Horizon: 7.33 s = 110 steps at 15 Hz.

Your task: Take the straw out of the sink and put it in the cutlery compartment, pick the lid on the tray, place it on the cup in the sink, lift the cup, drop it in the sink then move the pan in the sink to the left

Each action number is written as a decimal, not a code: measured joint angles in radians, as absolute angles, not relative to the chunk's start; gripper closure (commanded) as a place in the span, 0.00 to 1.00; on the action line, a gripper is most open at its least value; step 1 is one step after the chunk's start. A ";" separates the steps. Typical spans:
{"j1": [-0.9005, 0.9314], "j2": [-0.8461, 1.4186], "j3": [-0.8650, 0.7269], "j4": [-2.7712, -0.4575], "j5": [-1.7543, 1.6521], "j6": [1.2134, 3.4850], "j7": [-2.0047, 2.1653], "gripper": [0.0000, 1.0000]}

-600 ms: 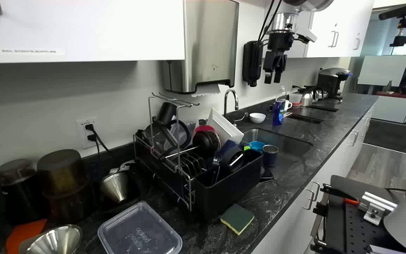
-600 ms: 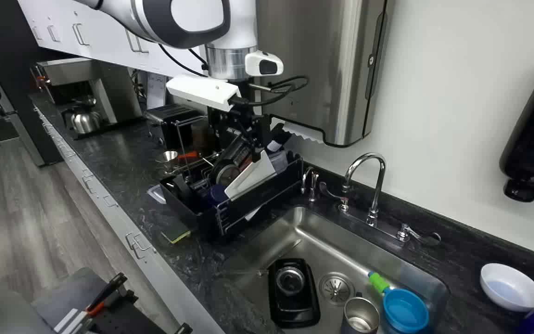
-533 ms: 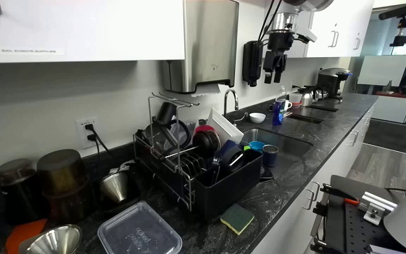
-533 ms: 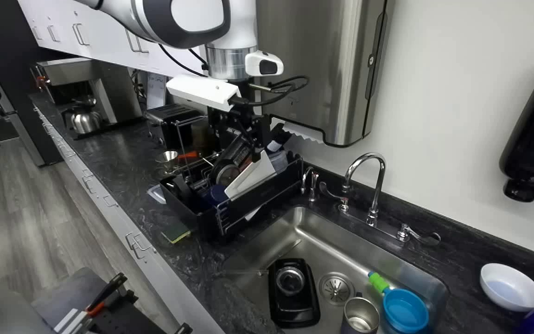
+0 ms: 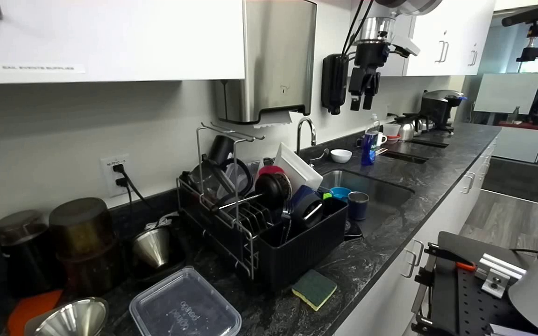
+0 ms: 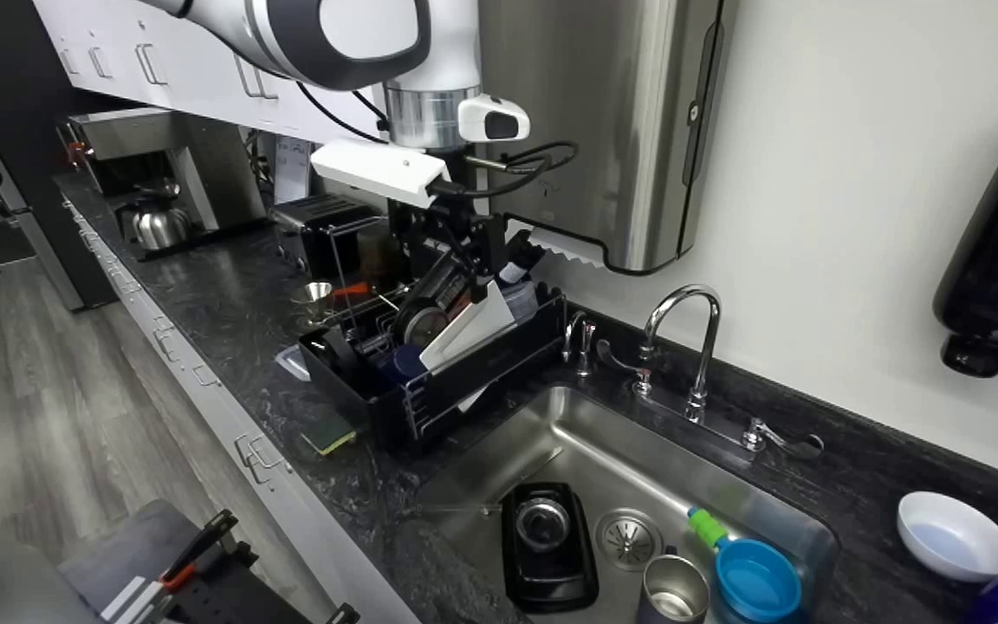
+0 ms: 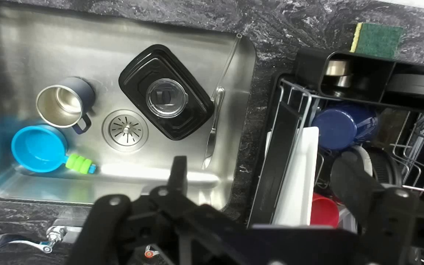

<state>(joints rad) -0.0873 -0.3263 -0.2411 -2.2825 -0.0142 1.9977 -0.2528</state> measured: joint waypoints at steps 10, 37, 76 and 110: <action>-0.088 -0.261 -0.243 -2.273 0.086 1.989 -0.251 0.00; -0.175 0.219 -0.247 -2.107 0.309 1.940 -0.248 0.00; -0.268 0.661 -0.115 -1.867 0.296 1.908 -0.250 0.00; -0.312 0.898 -0.074 -1.701 0.300 1.748 -0.221 0.00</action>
